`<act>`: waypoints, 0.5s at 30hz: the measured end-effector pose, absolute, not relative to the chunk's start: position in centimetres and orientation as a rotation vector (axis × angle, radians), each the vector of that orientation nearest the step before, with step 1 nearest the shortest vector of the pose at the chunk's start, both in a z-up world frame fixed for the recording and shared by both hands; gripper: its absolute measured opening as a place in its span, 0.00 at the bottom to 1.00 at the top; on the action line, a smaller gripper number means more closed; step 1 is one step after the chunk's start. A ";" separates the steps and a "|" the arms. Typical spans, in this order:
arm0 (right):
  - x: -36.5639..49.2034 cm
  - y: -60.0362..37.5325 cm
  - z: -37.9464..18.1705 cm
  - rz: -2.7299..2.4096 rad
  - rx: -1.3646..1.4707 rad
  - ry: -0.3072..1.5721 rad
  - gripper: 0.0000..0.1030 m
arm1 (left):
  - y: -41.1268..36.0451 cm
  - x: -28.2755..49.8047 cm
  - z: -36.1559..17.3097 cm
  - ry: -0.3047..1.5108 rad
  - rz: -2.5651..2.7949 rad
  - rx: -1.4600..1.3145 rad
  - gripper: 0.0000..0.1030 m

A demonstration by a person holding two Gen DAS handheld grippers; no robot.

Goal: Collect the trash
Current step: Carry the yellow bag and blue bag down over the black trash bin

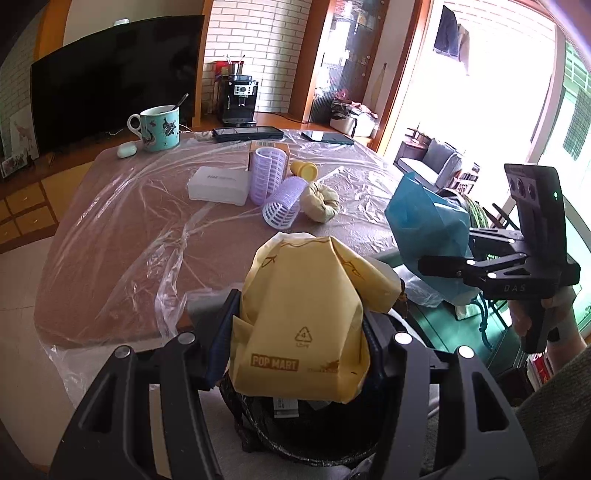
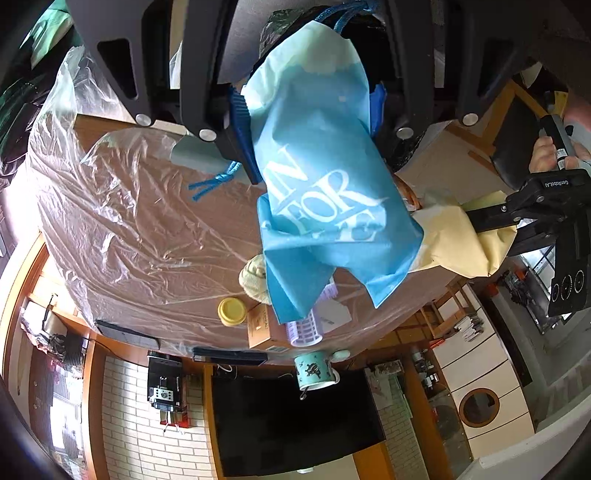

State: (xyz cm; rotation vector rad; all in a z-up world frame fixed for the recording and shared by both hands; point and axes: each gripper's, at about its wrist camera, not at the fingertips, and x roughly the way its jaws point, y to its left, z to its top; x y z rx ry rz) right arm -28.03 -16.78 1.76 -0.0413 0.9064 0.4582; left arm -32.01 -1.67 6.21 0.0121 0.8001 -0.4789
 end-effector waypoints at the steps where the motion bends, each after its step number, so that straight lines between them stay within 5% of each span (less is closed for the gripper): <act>1: -28.2 -16.7 1.6 0.460 -0.046 0.912 0.48 | -1.7 -32.3 6.2 0.801 -0.477 0.024 0.56; 15: -29.8 -16.9 -0.1 0.472 -0.044 0.972 0.48 | -2.6 -34.7 4.4 0.858 -0.509 0.089 0.56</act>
